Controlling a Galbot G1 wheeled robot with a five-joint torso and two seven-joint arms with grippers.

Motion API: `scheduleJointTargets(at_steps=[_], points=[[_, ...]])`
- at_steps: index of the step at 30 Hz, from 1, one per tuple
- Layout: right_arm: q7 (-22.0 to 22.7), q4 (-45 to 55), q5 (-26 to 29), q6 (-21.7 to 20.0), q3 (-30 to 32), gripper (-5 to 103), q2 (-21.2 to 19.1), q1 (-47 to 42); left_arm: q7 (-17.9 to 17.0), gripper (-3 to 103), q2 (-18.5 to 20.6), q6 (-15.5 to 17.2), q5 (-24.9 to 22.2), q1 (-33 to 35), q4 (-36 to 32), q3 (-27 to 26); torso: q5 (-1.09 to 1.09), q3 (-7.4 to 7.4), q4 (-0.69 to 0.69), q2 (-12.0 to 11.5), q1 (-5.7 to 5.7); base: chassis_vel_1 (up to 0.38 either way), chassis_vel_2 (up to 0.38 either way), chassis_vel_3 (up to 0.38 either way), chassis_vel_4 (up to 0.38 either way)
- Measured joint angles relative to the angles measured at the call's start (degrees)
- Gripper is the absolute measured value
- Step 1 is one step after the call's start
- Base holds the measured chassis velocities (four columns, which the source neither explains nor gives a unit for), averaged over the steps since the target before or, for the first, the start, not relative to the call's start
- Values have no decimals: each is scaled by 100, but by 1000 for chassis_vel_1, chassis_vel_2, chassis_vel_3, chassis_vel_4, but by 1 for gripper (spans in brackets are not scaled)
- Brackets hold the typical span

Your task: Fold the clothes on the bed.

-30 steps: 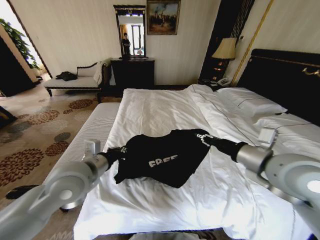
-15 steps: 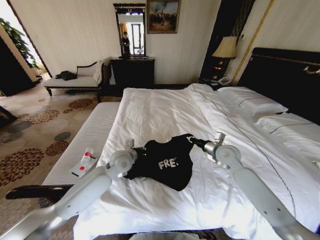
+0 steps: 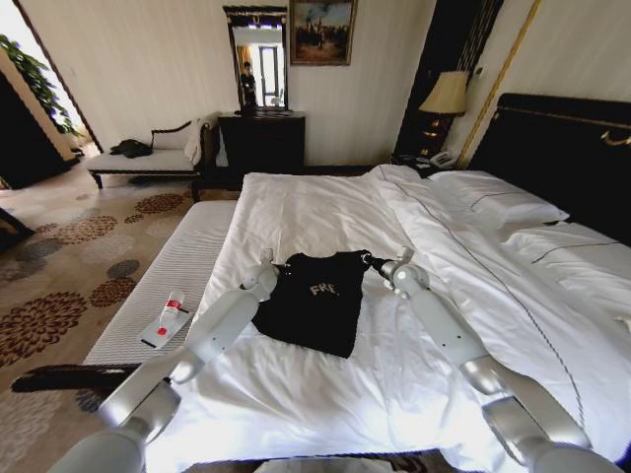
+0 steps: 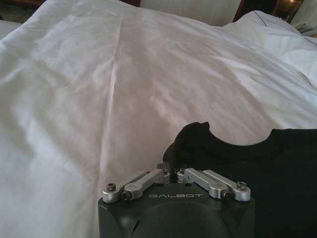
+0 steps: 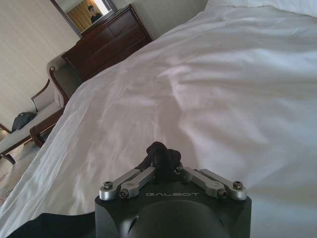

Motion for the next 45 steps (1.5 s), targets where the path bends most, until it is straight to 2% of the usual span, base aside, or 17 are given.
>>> scheduleJointTargets(at_steps=[4,12,16,18,19,21,22,25,28,30,31,34,36,37,39,42,45], points=[[-231,-530,-209,180,18,4,232,382,172,1,-439,-323,427,-118,572,-206,0,-1,-4,1,-1,0,0,0,0],[-388,-1013,-393,325,-8,1,426,695,197,-1,-695,-455,700,-227,1069,-411,-1,-1,2,2,-2,0,0,0,0],[-362,-966,-540,342,29,12,408,526,194,20,-750,-385,751,-260,1159,-459,-1,-1,-2,2,-2,0,0,0,0],[-342,-875,-544,341,30,17,363,438,189,20,-748,-393,805,-260,1158,-457,0,-1,-2,1,-2,0,0,0,0],[-316,-701,-542,341,30,23,262,291,171,30,-755,-497,1022,-259,1200,-476,-1,-1,-2,1,-2,0,0,0,0],[-306,-556,-529,341,26,28,151,172,146,30,-756,-558,1165,-256,1236,-503,-1,-2,-1,2,-2,0,0,0,0],[-295,-403,-487,338,20,33,6,49,125,41,-737,-566,1200,-249,1234,-516,-1,-1,-2,2,-2,0,0,0,0],[-250,-242,-418,328,40,44,-135,-67,85,47,-686,-563,1181,-235,1144,-517,-1,-2,-3,2,-3,0,0,0,0],[-83,202,-177,265,206,61,-423,-344,-12,63,-450,-453,1024,-171,692,-403,-1,-2,-2,2,-2,0,0,0,0],[-38,334,-119,241,250,61,-491,-417,-47,63,-361,-436,981,-140,552,-366,-1,-2,-2,2,-2,0,0,0,0],[32,540,-28,205,311,66,-575,-521,-74,69,-252,-418,919,-95,372,-325,0,-2,-2,2,-2,0,0,0,0],[322,1387,368,17,615,82,-832,-936,-156,85,308,-396,722,153,-323,-198,-2,-2,-2,2,-3,0,0,0,0],[379,1557,433,-14,691,82,-875,-1027,-181,85,425,-402,710,212,-460,-190,-1,-2,0,2,-3,0,0,0,0],[527,2079,588,-102,941,88,-1000,-1334,-257,94,778,-419,637,432,-916,-205,-2,-3,3,2,-3,0,0,0,0],[655,2547,729,-195,1244,97,-1131,-1722,-357,98,1111,-425,514,723,-1445,-276,-3,-2,4,2,-3,0,0,0,0],[749,3081,865,-281,1621,97,-1283,-2315,-410,100,1466,-472,419,1051,-2019,-409,-5,-3,2,2,-3,0,0,0,0],[822,3859,982,-438,2242,100,-1416,-3302,-284,100,1962,-703,377,1570,-2717,-617,-2,-3,-8,3,-4,0,0,0,0]])
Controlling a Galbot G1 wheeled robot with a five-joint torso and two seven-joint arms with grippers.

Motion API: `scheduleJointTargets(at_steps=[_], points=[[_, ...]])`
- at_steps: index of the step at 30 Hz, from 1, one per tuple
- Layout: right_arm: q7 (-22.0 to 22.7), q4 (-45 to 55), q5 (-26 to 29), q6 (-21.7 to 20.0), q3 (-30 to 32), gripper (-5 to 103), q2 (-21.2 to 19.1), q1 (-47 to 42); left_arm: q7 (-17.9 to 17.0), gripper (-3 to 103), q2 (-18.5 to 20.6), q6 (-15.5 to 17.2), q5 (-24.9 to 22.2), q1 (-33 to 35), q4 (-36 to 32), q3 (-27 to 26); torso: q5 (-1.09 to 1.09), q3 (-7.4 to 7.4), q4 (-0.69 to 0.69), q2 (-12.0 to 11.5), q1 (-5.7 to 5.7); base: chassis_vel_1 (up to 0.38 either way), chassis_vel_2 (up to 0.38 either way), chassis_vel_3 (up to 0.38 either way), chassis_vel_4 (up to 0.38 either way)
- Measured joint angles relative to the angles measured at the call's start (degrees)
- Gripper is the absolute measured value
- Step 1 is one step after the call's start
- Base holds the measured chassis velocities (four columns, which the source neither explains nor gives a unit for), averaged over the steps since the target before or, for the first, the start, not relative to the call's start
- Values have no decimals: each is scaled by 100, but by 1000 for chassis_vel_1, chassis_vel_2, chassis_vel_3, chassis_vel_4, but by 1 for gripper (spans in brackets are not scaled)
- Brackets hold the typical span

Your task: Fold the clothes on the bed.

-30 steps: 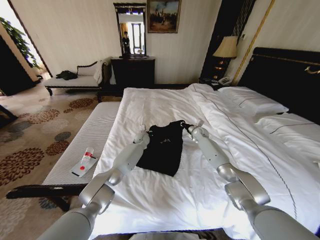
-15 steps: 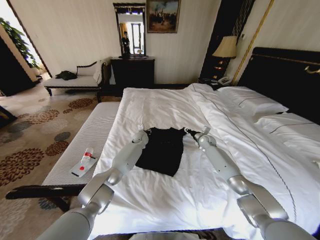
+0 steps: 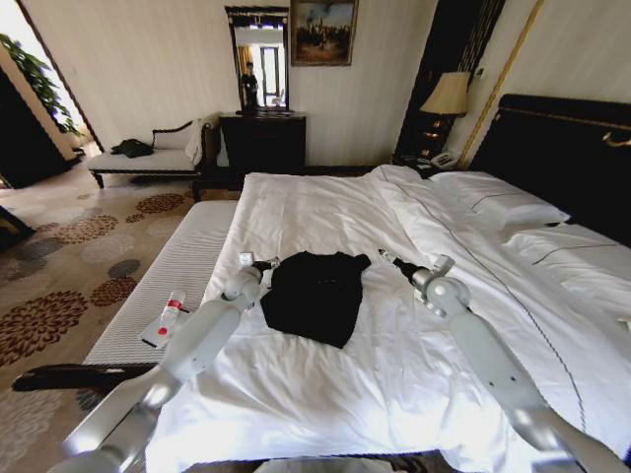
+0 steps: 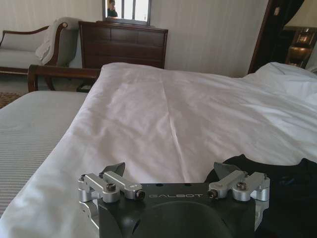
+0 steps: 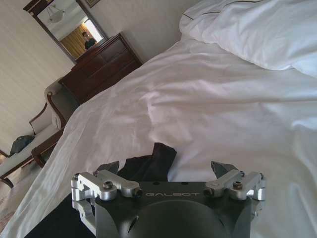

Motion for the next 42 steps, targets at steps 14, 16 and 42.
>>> scheduleJointTargets(at_steps=[14,16,42], points=[[-197,1947,-717,-135,1365,100,386,-2788,446,100,993,-441,-77,2227,-1776,-982,-1,0,8,1,0,0,0,0,0],[-262,2181,-730,-132,1425,100,476,-3057,453,100,1008,-461,34,2460,-1909,-1064,-1,0,9,1,0,0,0,0,0],[-495,2188,-265,-582,324,100,1724,-3299,245,100,567,-507,812,5420,-3562,-2426,-1,2,8,-1,2,0,0,0,0]])
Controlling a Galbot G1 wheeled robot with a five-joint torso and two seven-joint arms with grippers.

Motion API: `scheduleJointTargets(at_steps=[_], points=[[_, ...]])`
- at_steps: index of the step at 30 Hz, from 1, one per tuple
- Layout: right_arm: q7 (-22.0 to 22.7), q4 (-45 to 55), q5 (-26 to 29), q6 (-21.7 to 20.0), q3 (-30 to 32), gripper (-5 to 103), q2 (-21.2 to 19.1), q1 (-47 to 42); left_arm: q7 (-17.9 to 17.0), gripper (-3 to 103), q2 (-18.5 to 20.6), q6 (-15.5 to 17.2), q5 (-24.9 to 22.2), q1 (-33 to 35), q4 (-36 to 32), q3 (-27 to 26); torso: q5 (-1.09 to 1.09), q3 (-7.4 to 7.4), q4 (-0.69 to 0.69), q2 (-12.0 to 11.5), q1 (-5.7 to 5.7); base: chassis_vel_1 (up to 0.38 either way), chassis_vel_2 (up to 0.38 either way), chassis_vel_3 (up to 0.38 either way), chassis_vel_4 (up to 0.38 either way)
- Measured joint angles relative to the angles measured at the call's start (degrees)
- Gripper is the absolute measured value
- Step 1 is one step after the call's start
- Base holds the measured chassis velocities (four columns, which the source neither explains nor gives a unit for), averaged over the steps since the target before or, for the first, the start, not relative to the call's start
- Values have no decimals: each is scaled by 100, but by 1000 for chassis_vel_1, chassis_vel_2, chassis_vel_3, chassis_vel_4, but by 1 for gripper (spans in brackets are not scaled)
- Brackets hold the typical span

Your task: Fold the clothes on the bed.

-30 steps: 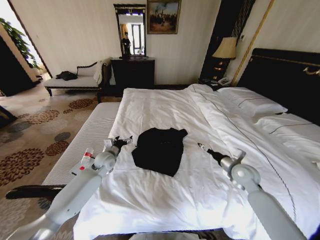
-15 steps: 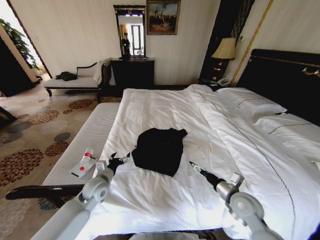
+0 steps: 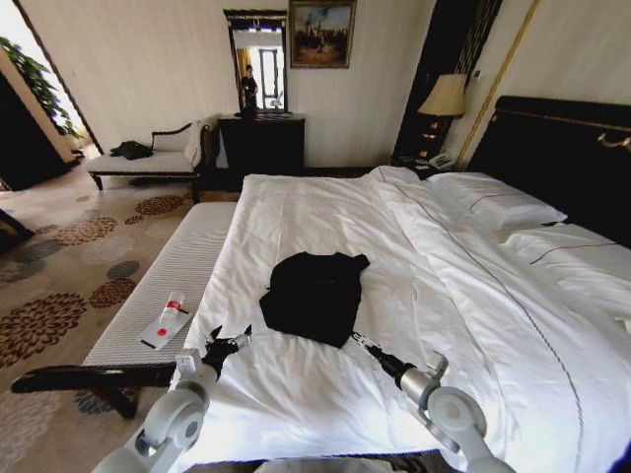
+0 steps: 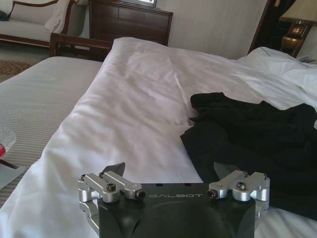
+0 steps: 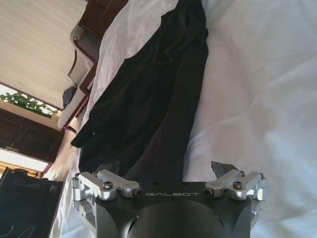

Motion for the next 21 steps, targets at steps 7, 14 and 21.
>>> scheduleJointTargets(at_steps=[7,14,21], points=[[-48,-424,-146,-10,-394,100,293,334,-19,100,9,26,11,288,-133,-229,0,0,0,0,0,0,0,0,0],[-152,-825,-254,86,-493,82,493,553,-74,100,37,71,-70,206,-107,-228,0,0,-1,0,0,0,0,0,0],[-253,-879,-252,200,-471,61,421,687,-86,100,10,79,-85,73,-13,-134,1,0,1,0,0,0,0,0,0]])
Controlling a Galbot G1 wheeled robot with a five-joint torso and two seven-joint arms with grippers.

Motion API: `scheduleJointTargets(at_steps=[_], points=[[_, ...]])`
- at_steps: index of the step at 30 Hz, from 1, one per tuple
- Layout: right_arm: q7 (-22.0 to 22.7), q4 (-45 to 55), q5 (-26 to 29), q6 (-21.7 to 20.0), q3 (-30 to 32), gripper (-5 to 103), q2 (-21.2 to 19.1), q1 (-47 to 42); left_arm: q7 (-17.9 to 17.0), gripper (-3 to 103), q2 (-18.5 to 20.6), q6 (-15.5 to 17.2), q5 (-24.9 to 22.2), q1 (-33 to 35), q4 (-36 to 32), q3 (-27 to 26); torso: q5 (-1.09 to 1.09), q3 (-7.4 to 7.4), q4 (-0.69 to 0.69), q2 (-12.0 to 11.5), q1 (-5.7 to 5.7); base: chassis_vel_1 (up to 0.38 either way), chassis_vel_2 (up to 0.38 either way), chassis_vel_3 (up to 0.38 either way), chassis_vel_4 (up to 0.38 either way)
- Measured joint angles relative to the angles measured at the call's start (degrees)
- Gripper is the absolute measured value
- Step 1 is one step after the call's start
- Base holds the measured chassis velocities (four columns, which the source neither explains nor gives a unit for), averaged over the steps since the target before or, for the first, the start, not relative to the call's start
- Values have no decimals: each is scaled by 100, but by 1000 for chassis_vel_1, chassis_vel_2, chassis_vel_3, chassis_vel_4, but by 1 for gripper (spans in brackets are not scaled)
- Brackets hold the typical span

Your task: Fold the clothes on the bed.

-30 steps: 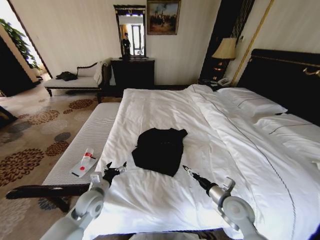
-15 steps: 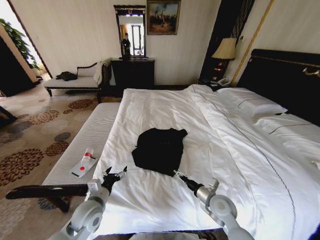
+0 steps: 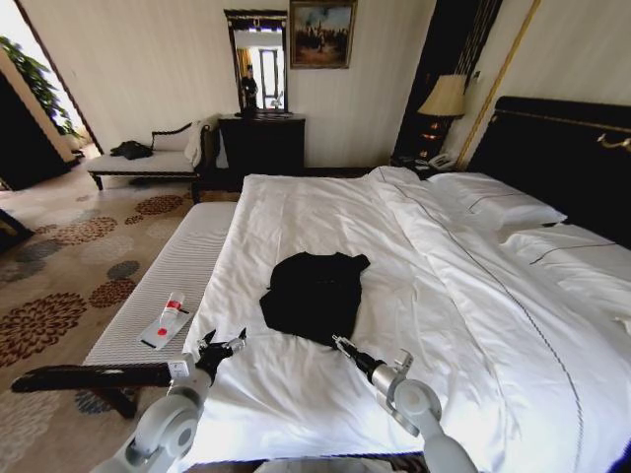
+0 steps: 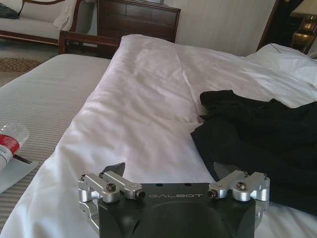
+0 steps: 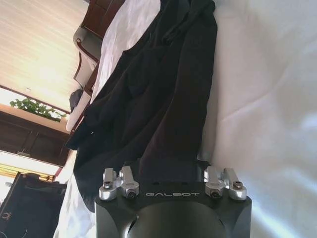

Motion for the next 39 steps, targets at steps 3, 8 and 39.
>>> scheduleJointTargets(at_steps=[3,8,39], points=[[41,5,29,-21,-13,50,-11,23,-13,100,2,4,-25,-67,28,19,0,0,-1,0,0,0,0,0,0],[31,51,-160,32,-126,33,99,-94,-22,100,-20,8,-112,-122,41,-9,1,0,-2,0,0,0,0,0,0],[865,1961,701,-468,841,2,-741,-1035,46,100,-180,1,-30,-133,97,-49,1,0,-2,0,0,0,0,0,0]])
